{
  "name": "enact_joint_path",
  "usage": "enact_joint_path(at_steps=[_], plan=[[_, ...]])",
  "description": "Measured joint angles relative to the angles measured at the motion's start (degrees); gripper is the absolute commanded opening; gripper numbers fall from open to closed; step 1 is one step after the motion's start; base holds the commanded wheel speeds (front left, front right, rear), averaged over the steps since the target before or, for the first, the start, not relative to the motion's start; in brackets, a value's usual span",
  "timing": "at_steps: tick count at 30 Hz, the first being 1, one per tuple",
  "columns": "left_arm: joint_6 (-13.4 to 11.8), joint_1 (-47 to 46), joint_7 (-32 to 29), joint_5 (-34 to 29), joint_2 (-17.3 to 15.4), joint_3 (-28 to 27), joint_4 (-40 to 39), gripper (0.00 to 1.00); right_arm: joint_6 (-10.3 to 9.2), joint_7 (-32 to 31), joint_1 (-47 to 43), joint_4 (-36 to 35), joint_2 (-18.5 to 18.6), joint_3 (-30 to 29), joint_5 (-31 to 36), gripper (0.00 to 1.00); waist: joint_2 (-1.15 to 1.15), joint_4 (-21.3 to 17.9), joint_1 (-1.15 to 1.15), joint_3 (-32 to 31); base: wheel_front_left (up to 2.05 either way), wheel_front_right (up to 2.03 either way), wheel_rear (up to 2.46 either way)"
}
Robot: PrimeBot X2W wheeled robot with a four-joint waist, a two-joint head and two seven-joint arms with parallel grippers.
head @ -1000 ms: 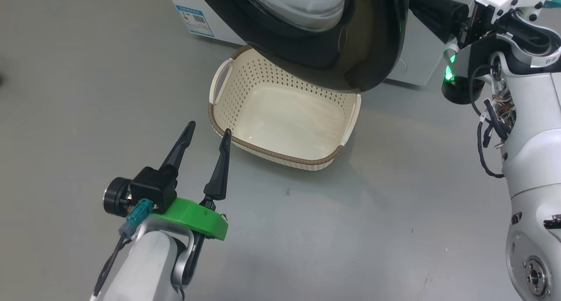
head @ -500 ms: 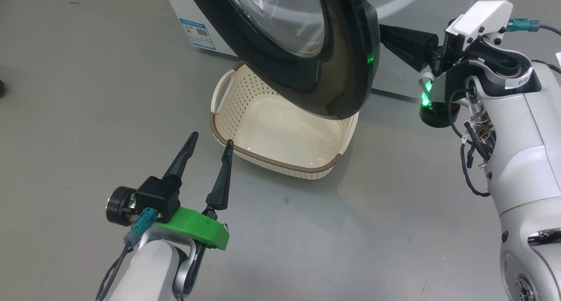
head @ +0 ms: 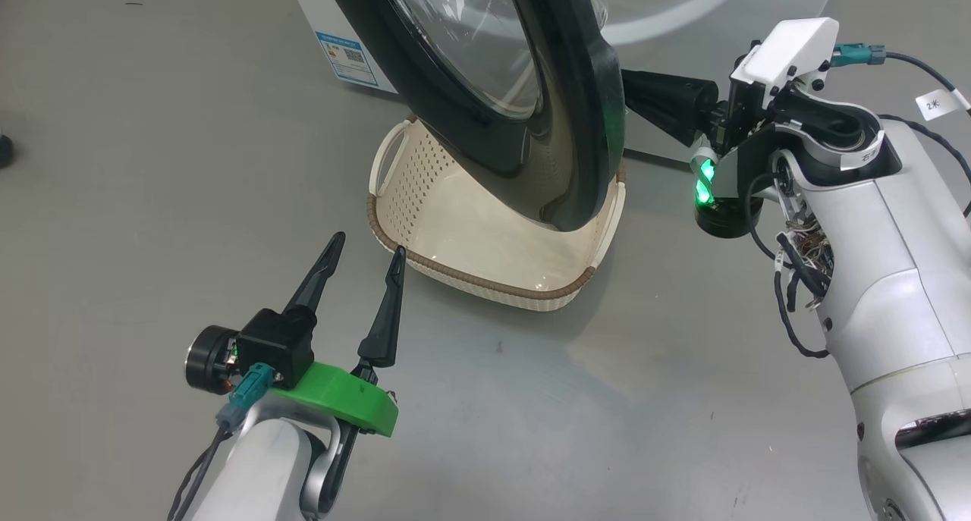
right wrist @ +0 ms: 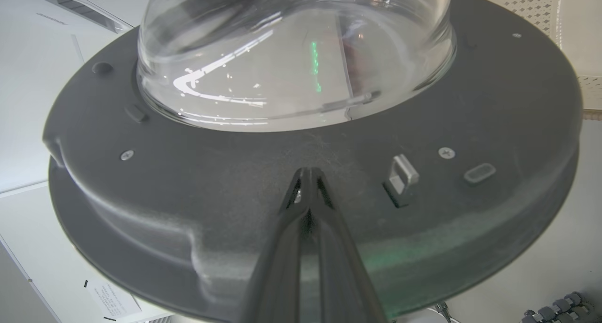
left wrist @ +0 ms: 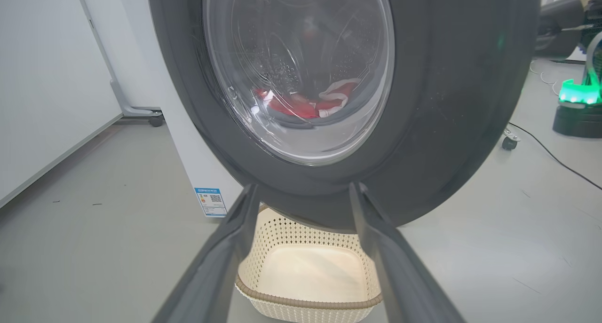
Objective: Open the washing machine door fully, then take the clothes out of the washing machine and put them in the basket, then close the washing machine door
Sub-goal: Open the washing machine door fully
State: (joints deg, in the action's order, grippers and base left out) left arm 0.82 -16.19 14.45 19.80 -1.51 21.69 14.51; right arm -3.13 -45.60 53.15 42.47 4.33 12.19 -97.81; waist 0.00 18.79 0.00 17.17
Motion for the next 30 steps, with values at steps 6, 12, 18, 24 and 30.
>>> enact_joint_path(at_steps=[6,12,18,24,30], plan=[[0.00,0.05,0.00,0.00,-0.01,-0.04,-0.18,1.00,-0.48,0.10,-0.95,-2.01,-0.04,3.56,-2.16,0.00,0.00,0.23,0.00,0.25,0.00,0.00,0.00],[0.00,0.06,0.00,0.00,-0.01,-0.07,-0.35,1.00,-0.70,0.30,-1.67,-4.10,0.01,6.52,-4.59,0.00,0.00,0.32,0.00,0.53,0.00,0.00,0.00],[0.00,0.07,0.00,0.00,-0.01,-0.07,-0.46,1.00,-1.13,0.85,-2.09,-6.06,-0.07,9.47,-6.11,0.00,0.00,0.28,0.00,0.73,0.00,0.00,0.00],[0.00,0.07,0.00,0.00,-0.01,-0.10,-0.47,1.00,-1.57,1.55,-2.66,-8.01,0.08,12.10,-7.57,0.00,0.00,0.12,0.00,0.70,0.00,0.00,0.00],[0.00,0.07,0.00,0.00,-0.02,-0.20,-0.48,1.00,-1.65,2.07,-3.53,-9.87,0.09,14.97,-8.65,0.00,0.00,-0.12,0.00,0.62,0.00,0.00,0.00]])
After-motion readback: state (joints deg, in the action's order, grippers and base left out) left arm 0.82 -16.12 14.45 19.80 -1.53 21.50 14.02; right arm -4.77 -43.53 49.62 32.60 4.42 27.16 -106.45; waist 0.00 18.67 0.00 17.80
